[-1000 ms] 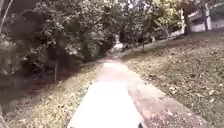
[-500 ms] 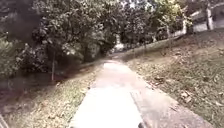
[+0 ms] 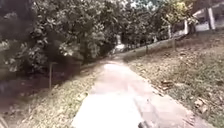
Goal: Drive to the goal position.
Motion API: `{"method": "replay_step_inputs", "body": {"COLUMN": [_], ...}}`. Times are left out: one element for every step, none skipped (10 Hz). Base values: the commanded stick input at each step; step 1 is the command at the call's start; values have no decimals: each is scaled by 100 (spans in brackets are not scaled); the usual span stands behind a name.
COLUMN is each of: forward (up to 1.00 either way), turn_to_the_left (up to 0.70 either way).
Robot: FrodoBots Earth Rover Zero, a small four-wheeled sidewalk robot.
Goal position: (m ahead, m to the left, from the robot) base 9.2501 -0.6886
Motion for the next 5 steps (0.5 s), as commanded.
{"method": "replay_step_inputs", "body": {"forward": [70, 70, 70, 70, 70], "turn_to_the_left": [0, 0, -4, -18, -33]}}
